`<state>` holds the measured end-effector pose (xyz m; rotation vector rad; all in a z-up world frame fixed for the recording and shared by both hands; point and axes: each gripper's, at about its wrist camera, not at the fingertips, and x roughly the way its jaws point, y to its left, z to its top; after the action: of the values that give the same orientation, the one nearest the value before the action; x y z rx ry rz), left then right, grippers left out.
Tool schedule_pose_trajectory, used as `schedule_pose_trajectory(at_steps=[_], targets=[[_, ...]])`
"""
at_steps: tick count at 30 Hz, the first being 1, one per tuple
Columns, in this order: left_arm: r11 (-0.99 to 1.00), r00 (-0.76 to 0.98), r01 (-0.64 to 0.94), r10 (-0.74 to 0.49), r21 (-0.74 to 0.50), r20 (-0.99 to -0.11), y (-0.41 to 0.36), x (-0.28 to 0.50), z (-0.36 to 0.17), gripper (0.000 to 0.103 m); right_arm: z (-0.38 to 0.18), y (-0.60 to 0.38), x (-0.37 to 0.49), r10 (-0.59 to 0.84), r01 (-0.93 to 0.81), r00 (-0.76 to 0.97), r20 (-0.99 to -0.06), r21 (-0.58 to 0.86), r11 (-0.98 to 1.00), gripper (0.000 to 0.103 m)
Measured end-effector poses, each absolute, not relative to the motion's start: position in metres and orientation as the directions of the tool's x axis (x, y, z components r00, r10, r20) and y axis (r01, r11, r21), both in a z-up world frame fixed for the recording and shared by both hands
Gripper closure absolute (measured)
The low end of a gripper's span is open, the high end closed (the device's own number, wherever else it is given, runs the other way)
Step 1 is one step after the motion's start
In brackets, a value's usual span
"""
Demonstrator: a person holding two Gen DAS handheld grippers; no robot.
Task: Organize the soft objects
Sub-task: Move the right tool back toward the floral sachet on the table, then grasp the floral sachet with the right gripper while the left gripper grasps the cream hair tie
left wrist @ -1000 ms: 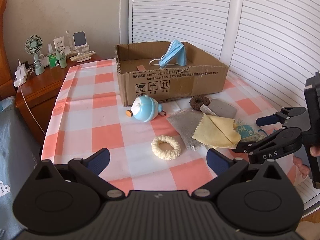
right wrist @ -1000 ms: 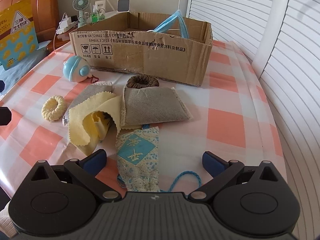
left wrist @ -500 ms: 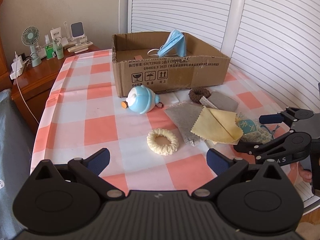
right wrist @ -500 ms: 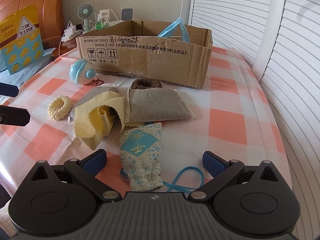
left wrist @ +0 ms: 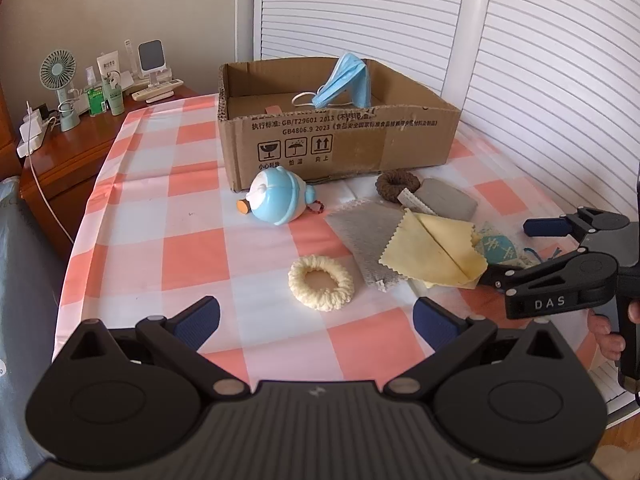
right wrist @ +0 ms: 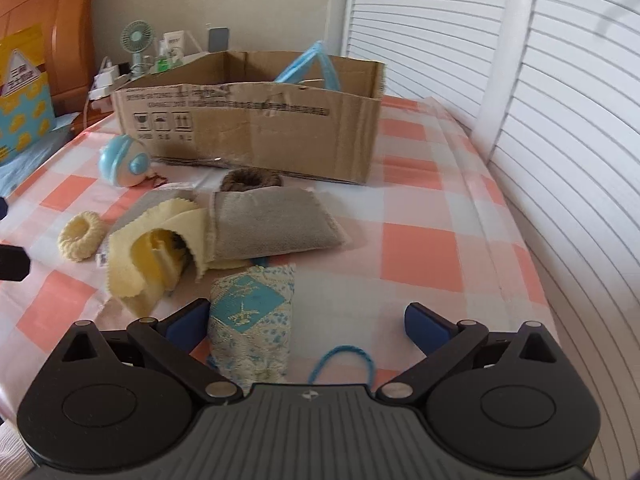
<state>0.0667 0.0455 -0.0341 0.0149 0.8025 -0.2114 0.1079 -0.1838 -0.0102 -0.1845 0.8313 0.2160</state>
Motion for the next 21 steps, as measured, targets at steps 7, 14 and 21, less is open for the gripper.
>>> schedule_pose_trajectory(at_steps=[7,14,21], targets=[[0.978,0.658,0.204,-0.172,-0.046,-0.733,0.041,0.076,-0.043,0.001,-0.012,-0.206,0.108,0.05,-0.163,0.662,-0.748,-0.079,0.983,0.0],[0.983,0.667,0.184,-0.126,-0.002,-0.734,0.038,0.09,-0.059,0.01,-0.012,-0.202,0.104,0.073,-0.199,0.672,-0.737,-0.085,0.976,0.0],[0.979,0.683,0.203,-0.152,-0.014,-0.715,0.04,0.097,-0.066,0.03,-0.013,-0.203,0.103,0.091,-0.212,0.679,-0.729,-0.075,0.974,0.0]])
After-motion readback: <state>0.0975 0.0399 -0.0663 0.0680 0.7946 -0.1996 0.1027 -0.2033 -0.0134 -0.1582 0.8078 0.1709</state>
